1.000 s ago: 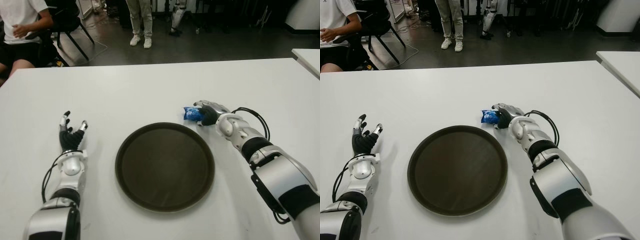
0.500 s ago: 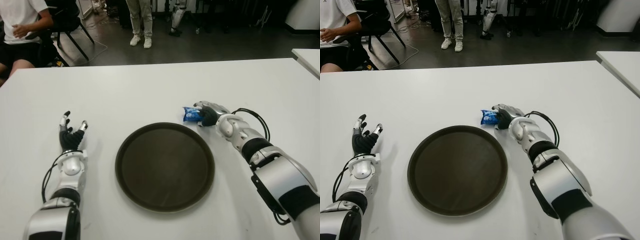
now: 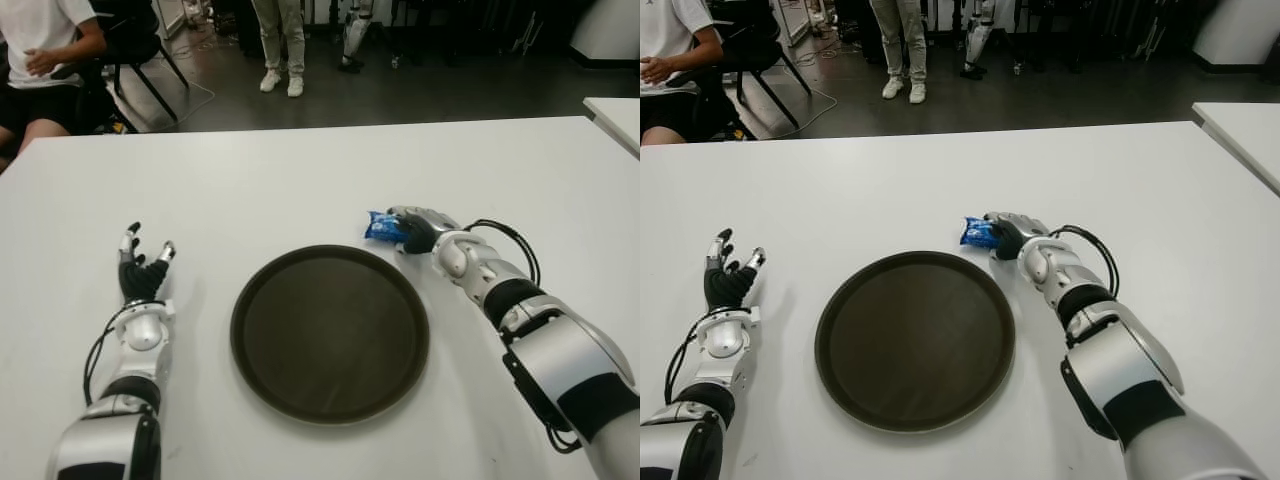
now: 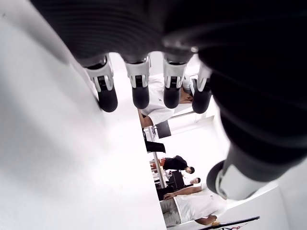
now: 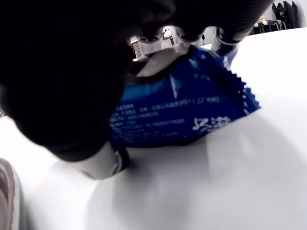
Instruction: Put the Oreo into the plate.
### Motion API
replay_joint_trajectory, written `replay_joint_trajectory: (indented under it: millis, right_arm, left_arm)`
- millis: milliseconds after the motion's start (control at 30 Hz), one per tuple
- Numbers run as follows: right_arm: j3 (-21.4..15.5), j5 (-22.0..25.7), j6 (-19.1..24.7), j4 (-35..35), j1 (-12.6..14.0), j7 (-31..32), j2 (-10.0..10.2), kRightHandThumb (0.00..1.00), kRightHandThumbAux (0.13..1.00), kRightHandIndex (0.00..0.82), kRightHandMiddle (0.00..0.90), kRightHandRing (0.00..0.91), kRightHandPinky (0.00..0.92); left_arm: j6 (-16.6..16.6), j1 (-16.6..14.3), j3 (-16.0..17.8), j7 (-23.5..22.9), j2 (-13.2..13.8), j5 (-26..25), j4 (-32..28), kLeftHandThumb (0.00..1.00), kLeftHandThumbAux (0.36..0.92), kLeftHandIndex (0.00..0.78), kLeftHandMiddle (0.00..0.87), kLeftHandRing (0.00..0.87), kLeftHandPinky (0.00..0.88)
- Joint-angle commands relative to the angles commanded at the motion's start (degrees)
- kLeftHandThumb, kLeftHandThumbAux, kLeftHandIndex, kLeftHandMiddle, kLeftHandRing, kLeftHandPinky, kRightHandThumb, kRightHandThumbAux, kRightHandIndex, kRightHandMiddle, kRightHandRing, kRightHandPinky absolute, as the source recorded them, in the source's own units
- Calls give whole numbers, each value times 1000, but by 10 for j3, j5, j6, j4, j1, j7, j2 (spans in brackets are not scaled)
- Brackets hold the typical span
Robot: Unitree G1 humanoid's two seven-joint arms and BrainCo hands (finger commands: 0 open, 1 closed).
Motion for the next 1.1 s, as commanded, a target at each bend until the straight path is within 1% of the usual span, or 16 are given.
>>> replay_joint_trajectory:
  millis: [67,167,300,533,867,1100]
  right_arm:
    - [-1,0,1,0,0,0,0,487,783,0,186,200,166]
    - [0,-1,3,0,2,0,1,466,782,0,158,158,118]
    - [2,-2,6,0,6,-1,2,389,772,0,102,90,74]
    - [3,-4,10,0,8,1,3,360,765,1,70,61,66]
    - [4,-4,8,1,12,-7,5,387,769,10,61,45,66]
    - [6,-6,7,1,13,-10,5,382,772,4,64,38,49]
  left_arm:
    - [0,0,0,0,0,1,0,0,686,36,31,11,14]
    - [-1,1,-2,3,0,2,-1,0,684,35,32,11,14]
    - [-1,1,-1,5,0,2,-1,0,688,36,31,9,11]
    - [2,0,0,0,0,0,0,0,686,34,26,1,2]
    - [3,-1,-1,-2,1,1,1,0,695,36,28,3,3]
    - [8,-2,1,2,1,0,1,0,707,40,38,13,13]
